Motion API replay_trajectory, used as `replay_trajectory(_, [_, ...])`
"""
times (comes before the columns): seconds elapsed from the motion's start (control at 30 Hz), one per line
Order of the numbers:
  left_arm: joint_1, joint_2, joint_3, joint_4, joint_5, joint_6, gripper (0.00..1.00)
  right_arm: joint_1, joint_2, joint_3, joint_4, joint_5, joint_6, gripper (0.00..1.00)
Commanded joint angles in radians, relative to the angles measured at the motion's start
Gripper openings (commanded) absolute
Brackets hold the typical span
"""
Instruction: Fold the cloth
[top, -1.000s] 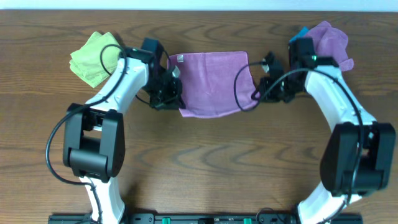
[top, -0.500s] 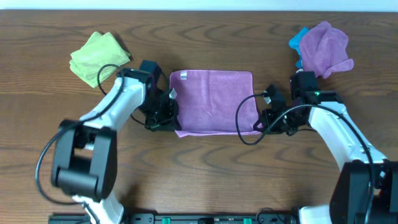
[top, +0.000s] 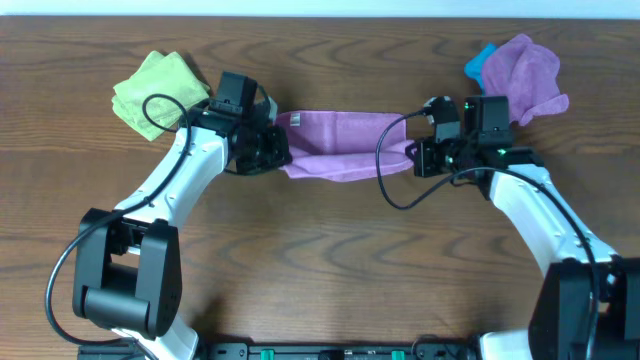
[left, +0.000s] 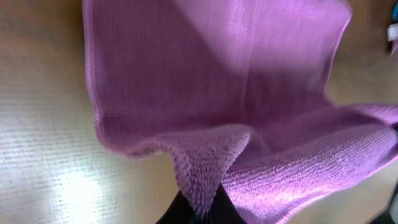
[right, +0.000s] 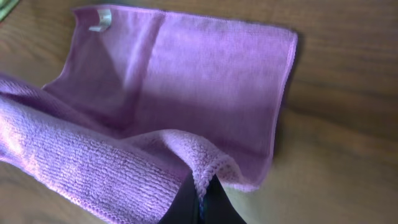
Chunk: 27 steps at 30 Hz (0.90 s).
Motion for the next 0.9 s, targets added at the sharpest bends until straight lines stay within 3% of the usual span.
replay_trajectory(0.0, [0.006, 0.022, -0.001, 0.063, -0.062, -0.045, 0.06, 0.033, 0.055, 0.003, 0.058, 0.066, 0.029, 0.01])
replay_trajectory(0.43, [0.04, 0.136, 0.0, 0.377, -0.195, -0.094, 0.06, 0.048, 0.206, 0.05, 0.293, 0.157, 0.069, 0.01])
replay_trajectory(0.87, [0.047, 0.229, 0.003, 0.533, -0.192, -0.154, 0.06, 0.048, 0.296, 0.117, 0.299, 0.204, 0.073, 0.01])
